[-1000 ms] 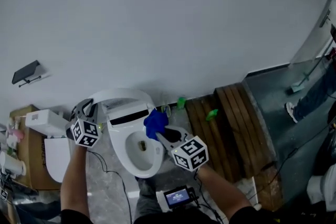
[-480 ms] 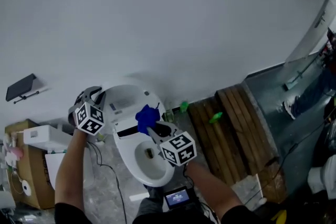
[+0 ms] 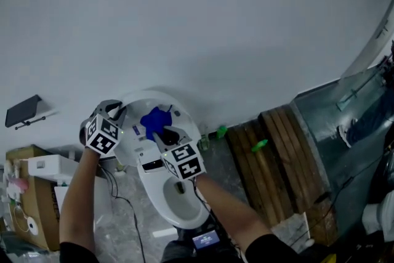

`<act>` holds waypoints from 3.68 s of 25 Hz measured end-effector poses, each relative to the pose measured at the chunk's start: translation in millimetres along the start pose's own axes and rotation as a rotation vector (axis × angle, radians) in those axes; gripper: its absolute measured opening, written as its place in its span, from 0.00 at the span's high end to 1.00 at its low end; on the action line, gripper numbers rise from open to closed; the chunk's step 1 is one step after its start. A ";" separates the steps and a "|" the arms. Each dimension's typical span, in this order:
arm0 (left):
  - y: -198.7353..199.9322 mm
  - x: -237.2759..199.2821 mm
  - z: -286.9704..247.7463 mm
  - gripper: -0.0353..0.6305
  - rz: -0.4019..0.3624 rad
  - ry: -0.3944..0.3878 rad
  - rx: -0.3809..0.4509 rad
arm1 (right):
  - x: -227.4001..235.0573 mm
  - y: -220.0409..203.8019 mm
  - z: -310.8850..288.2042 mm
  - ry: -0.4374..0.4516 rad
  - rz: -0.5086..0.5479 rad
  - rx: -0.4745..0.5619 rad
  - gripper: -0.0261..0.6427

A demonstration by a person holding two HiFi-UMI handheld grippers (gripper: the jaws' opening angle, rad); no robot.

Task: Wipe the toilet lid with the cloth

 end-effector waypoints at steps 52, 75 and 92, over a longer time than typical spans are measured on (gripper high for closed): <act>-9.4 -35.4 -36.5 0.84 0.087 -0.082 0.019 | -15.6 -122.9 -202.3 0.150 0.215 -0.152 0.86; -10.8 -37.9 -36.9 0.85 0.123 -0.003 0.098 | -44.2 -267.3 -242.1 0.244 0.242 -0.374 0.86; -10.9 -39.0 -39.4 0.85 0.143 0.040 0.139 | 54.8 -330.1 -213.0 0.083 0.143 -0.498 0.86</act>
Point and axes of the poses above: the fingertips, and each gripper's own axes: z backward along the fingers, x to its right, y out of its top, the point moved 1 cm from there along z, backward along the fingers, and after that the axes turned 12 degrees about -z, right-handed, at the moved point
